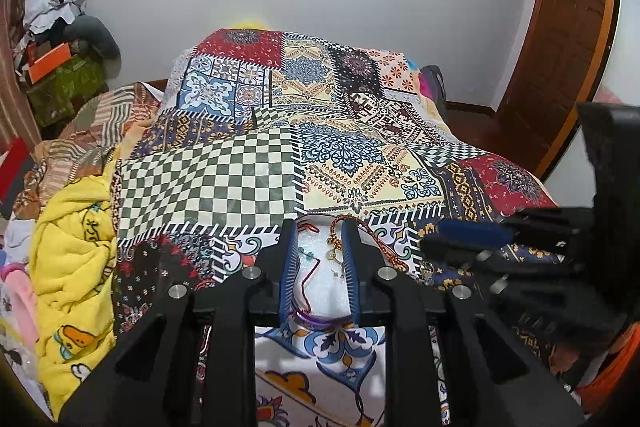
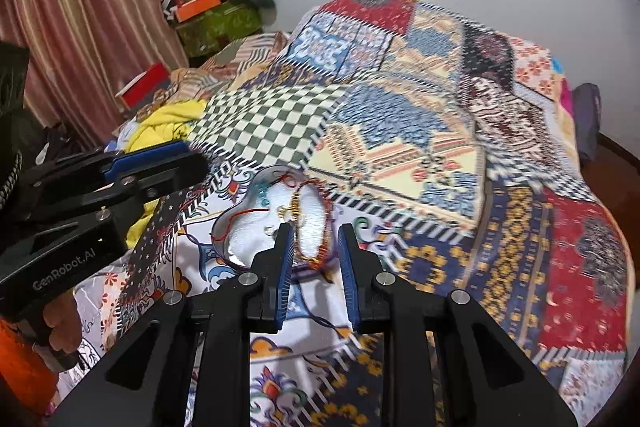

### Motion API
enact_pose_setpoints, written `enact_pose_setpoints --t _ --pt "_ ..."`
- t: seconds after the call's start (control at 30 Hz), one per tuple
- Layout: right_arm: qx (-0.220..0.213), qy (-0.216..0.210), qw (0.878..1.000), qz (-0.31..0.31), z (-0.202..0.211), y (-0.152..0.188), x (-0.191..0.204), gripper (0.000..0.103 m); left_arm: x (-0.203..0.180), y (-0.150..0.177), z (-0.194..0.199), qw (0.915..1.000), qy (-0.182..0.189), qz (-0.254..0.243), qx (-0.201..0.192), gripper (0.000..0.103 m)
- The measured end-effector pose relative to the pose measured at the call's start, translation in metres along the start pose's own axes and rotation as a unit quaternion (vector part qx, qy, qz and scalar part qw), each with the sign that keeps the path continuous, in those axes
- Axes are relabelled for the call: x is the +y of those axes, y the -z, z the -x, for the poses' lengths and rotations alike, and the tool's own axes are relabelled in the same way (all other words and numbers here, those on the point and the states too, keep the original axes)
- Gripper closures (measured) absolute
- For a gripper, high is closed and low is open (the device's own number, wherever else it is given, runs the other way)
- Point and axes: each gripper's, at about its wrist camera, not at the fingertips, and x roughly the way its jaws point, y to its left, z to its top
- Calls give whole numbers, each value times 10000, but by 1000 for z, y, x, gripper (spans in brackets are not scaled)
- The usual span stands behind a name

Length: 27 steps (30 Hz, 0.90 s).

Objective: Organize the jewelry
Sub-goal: 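Lower the ring into the tin and open the right tool while the left releases the bracelet, then move both tools away from the tin toward the small rings and earrings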

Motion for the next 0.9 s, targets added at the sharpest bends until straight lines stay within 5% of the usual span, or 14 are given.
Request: enact_pose_setpoints --t 0.13,0.23,0.57,0.9 --pt "-100 221 9996 -106 18 2 -13 72 -7 4 8 10000 -37 -43 32 63" --pt "-213 360 9989 -189 32 6 -22 61 -13 8 12 9999 -38 -75 81 59" --pt "-162 640 9968 -455 55 33 -53 61 -42 31 8 9989 82 -144 427 57" --pt "142 683 9950 -713 47 61 -73 61 -69 55 -43 9919 548 -95 1140 57"
